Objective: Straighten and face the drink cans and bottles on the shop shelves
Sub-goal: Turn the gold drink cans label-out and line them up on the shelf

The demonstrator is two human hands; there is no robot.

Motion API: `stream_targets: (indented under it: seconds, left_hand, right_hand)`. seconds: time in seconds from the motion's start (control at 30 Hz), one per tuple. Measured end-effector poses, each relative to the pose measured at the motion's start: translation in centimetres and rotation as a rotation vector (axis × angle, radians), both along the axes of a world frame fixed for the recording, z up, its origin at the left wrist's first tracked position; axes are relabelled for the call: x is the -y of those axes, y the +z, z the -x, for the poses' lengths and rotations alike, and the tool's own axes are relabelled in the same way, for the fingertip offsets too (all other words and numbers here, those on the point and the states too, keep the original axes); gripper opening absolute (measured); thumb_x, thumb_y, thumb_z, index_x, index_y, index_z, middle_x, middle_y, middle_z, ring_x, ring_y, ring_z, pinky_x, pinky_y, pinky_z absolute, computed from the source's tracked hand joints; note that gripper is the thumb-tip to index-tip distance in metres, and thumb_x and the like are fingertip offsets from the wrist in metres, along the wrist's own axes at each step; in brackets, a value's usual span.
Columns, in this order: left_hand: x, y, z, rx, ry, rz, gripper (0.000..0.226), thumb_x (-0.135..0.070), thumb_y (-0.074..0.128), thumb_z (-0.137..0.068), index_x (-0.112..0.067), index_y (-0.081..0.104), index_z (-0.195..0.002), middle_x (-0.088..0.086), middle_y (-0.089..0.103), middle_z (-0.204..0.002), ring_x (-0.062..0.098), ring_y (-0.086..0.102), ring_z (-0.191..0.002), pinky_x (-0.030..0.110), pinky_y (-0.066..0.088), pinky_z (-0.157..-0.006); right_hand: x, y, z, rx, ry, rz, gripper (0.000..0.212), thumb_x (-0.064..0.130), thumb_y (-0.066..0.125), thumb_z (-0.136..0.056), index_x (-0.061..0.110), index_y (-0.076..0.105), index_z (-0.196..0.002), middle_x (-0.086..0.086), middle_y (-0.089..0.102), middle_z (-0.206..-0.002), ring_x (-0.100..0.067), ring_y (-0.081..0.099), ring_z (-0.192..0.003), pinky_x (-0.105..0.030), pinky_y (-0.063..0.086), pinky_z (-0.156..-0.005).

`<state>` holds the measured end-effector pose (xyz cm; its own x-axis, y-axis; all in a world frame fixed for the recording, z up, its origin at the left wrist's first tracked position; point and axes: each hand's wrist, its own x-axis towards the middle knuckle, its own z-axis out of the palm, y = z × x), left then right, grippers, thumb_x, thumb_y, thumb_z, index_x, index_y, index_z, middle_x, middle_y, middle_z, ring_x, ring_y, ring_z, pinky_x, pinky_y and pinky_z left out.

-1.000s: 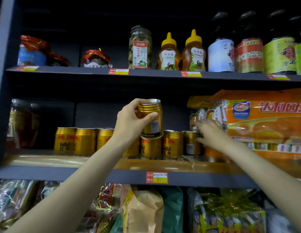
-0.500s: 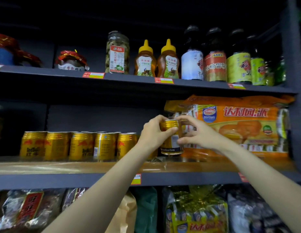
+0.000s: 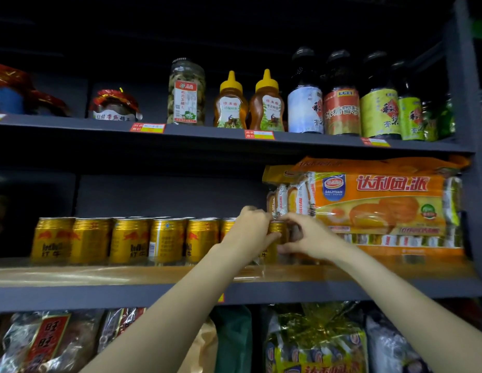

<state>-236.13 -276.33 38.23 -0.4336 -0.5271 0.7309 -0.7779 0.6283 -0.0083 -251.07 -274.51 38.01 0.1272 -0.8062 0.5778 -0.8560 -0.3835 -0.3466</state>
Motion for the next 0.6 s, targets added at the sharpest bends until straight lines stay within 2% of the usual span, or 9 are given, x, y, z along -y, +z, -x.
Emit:
stream_targets:
  seconds: [0.07, 0.13, 0.23, 0.3, 0.47, 0.6]
  left_hand:
    - [0.3, -0.3, -0.9, 0.117, 0.061, 0.127, 0.041, -0.033, 0.048, -0.095, -0.014, 0.049, -0.132, 0.004, 0.051, -0.135, 0.023, 0.027, -0.137, 0.033, 0.016, -0.114]
    - [0.7, -0.5, -1.9, 0.133, 0.092, 0.159, 0.042, -0.029, 0.046, -0.095, -0.019, 0.044, -0.136, 0.001, 0.045, -0.141, 0.023, 0.021, -0.14, 0.037, 0.013, -0.115]
    - [1.1, -1.1, -3.8, 0.119, 0.077, 0.064, 0.044, -0.025, 0.045, -0.095, -0.02, 0.041, -0.138, 0.003, 0.044, -0.141, 0.023, 0.035, -0.132, 0.036, 0.027, -0.111]
    - [1.2, -1.4, -5.1, 0.107, 0.044, 0.04, 0.045, -0.023, 0.045, -0.095, -0.021, 0.04, -0.139, 0.003, 0.043, -0.142, 0.022, 0.038, -0.13, 0.034, 0.031, -0.109]
    - [1.0, -1.6, -8.6, 0.073, -0.015, 0.091, 0.045, -0.024, 0.043, -0.097, -0.022, 0.036, -0.141, 0.0, 0.045, -0.141, 0.015, 0.037, -0.132, 0.032, 0.013, -0.115]
    - [1.6, -1.6, -13.3, -0.003, 0.028, 0.085, 0.043, -0.024, 0.042, -0.097, -0.022, 0.037, -0.14, 0.0, 0.049, -0.137, 0.016, 0.04, -0.13, 0.03, 0.013, -0.114]
  right_hand:
    - [0.0, 0.1, -0.4, -0.039, -0.031, 0.013, 0.062, 0.03, 0.075, -0.077, 0.026, 0.046, -0.132, 0.0, 0.048, -0.131, -0.015, 0.047, -0.109, -0.028, 0.042, -0.09]
    - [0.1, 0.2, -1.1, -0.118, -0.108, 0.039, 0.062, 0.029, 0.073, -0.08, 0.024, 0.044, -0.135, -0.003, 0.043, -0.131, -0.016, 0.044, -0.109, -0.029, 0.039, -0.091]
    - [0.8, 0.1, -2.3, -0.152, -0.192, 0.063, 0.064, 0.026, 0.071, -0.082, 0.021, 0.041, -0.138, -0.007, 0.037, -0.139, -0.023, 0.04, -0.126, -0.035, 0.037, -0.101]
    - [1.2, -0.1, -2.9, -0.138, -0.211, 0.051, 0.064, 0.026, 0.07, -0.083, 0.022, 0.04, -0.139, -0.007, 0.038, -0.14, -0.025, 0.039, -0.128, -0.036, 0.036, -0.102]
    - [1.1, 0.1, -3.7, -0.12, -0.263, 0.067, 0.06, 0.024, 0.07, -0.083, 0.02, 0.043, -0.136, -0.01, 0.04, -0.138, -0.026, 0.04, -0.128, -0.036, 0.037, -0.101]
    - [0.4, 1.1, -6.0, -0.077, -0.159, 0.203, 0.05, 0.026, 0.069, -0.084, 0.022, 0.049, -0.13, -0.006, 0.043, -0.136, -0.021, 0.043, -0.124, -0.03, 0.037, -0.096]
